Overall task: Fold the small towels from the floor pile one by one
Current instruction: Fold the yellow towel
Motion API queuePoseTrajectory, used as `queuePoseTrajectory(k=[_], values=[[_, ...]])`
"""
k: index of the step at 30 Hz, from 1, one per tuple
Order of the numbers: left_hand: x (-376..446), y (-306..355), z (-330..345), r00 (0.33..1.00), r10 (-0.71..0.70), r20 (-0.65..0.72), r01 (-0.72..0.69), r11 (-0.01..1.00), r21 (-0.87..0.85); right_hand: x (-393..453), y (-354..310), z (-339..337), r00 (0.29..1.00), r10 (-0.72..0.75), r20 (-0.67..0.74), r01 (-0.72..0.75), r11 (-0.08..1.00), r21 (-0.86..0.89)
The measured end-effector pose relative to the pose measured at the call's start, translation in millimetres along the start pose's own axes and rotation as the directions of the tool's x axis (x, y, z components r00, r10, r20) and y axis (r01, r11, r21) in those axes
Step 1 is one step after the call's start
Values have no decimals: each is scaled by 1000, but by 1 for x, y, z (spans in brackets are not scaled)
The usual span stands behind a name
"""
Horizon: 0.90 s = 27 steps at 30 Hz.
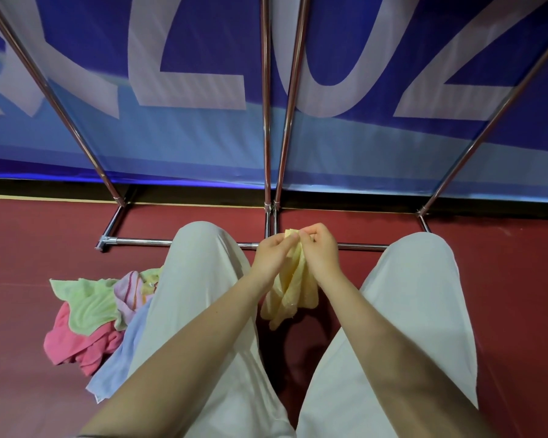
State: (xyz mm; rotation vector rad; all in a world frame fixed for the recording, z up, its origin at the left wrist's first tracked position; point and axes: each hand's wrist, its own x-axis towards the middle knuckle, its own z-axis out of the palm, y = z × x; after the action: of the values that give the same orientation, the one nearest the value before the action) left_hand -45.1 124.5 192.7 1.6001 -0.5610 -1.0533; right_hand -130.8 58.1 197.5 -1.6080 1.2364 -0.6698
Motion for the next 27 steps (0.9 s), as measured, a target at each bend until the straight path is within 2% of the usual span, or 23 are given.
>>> queuePoseTrajectory(k=[4, 8, 12, 18, 23, 27], values=[[-2, 0, -2, 997, 67, -44, -66, 998, 18, -2, -4, -4, 998, 15, 57, -22, 992, 127], [3, 3, -10, 987, 123, -101, -124, 992, -8, -7, -2, -3, 984, -56, 166, 29, 987, 161], [11, 6, -27, 967, 156, -203, -169, 985, -44, -13, 14, -2, 957, -94, 275, 77, 994, 71], [15, 13, -64, 935, 113, -336, -176, 971, -162, -22, 47, -1, 915, -91, 392, 159, 977, -143], [17, 12, -84, 908, 115, -403, -211, 956, -203, -30, 67, -8, 911, -84, 404, 188, 957, -223], [17, 20, -100, 880, 32, -474, -229, 903, -363, -31, 76, -15, 924, -53, 378, 191, 922, -337]])
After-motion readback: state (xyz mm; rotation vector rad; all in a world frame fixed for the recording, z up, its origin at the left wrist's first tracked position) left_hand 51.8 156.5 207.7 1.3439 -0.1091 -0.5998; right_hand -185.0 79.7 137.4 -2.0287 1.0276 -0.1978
